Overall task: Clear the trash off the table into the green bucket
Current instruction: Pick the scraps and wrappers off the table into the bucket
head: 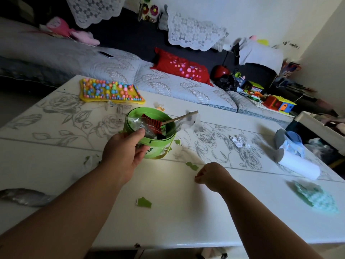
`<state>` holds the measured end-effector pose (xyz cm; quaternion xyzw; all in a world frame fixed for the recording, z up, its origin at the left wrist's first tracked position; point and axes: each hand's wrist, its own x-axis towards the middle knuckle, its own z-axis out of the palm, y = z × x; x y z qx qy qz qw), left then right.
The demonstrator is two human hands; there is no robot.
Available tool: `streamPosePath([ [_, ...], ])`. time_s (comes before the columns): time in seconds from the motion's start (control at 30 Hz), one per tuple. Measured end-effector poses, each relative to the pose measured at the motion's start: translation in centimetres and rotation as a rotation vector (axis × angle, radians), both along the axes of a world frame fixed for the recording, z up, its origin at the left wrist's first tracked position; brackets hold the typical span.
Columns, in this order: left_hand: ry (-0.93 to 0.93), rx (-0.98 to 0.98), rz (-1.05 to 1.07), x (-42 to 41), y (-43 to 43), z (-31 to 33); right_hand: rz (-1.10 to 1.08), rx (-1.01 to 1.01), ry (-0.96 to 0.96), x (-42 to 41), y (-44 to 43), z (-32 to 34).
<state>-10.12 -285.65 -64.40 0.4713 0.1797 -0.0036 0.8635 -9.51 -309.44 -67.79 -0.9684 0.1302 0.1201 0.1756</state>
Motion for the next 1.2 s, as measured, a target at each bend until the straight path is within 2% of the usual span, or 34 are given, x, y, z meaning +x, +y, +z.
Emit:
streamPosePath([
  [0.2, 0.003, 0.028, -0.042, -0.3, 1.2, 0.2, -0.030, 0.040, -0.040, -0.2, 0.0, -0.2],
  [0.33, 0.001, 0.034, -0.047, -0.4, 2.1, 0.3, -0.143, 0.251, -0.194, 0.1, -0.2, -0.1],
  [0.4, 0.001, 0.044, -0.045, -0.4, 2.4, 0.2, -0.161, 0.293, -0.214, 0.6, -0.1, -0.2],
  [0.63, -0.006, 0.068, -0.063, -0.3, 3.2, 0.1, -0.076, 0.148, -0.090, 2.0, 0.3, -0.1],
  [0.8, 0.006, 0.085, -0.088, -0.2, 3.6, 0.0, -0.072, 0.158, -0.095, 2.3, 0.1, -0.1],
  [0.97, 0.007, 0.091, -0.096, -0.3, 3.6, -0.2, -0.105, 0.373, -0.207, 2.9, 0.5, 0.0],
  [1.03, 0.004, 0.089, -0.096, -0.3, 3.4, -0.3, -0.073, 0.347, -0.159, 3.4, 0.8, -0.1],
  [1.2, -0.004, 0.094, -0.117, -0.1, 3.2, -0.4, 0.081, 0.059, -0.031, 4.6, 0.9, 0.1],
])
